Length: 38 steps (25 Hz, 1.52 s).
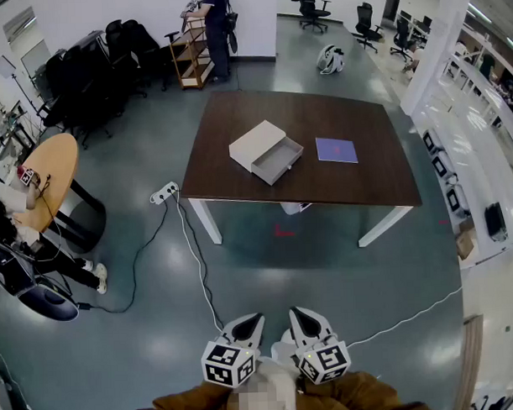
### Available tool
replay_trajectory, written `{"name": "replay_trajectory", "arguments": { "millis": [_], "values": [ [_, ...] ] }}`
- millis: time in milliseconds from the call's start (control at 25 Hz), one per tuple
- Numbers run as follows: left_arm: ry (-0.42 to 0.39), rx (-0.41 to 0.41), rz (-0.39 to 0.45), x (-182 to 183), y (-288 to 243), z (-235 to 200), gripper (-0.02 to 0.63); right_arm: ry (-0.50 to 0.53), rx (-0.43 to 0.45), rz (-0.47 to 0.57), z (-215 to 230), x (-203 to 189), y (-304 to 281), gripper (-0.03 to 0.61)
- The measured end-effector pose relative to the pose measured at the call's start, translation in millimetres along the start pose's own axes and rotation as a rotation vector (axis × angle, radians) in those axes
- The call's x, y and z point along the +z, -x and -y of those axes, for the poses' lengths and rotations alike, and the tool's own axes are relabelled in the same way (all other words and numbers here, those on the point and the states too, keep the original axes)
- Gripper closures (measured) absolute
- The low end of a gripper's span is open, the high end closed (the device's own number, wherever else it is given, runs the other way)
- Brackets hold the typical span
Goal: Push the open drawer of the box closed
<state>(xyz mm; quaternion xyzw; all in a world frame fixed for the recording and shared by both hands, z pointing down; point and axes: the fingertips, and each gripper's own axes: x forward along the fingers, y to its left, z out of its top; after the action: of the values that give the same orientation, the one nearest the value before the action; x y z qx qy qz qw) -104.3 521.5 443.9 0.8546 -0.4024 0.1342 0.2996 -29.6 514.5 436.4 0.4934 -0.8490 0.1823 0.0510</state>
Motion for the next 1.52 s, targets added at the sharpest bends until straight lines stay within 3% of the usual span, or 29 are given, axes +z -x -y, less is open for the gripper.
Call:
{"name": "replay_trajectory", "arguments": {
  "millis": [240,680,1080,1520],
  "values": [
    [0.008,0.008,0.013,-0.7,0.1,0.6,0.609,-0.062,0.019,-0.038,-3.2,-11.4,-1.5,0.574],
    [0.012,-0.002,-0.011,-9.7,-8.1,17.4,0.607,-0.113,0.026,0.003,10.0,-7.0,14.5,0.572],
    [0.019,0.02,-0.016,-11.1,-37.8,42.0,0.607,-0.163,0.028,0.013,59.8,-9.2,30.3,0.572],
    [0.082,0.093,-0.022,-10.5,-64.8,43.6,0.609,-0.215,0.038,-0.054,100.7,-21.3,27.8,0.572]
  ]
}}
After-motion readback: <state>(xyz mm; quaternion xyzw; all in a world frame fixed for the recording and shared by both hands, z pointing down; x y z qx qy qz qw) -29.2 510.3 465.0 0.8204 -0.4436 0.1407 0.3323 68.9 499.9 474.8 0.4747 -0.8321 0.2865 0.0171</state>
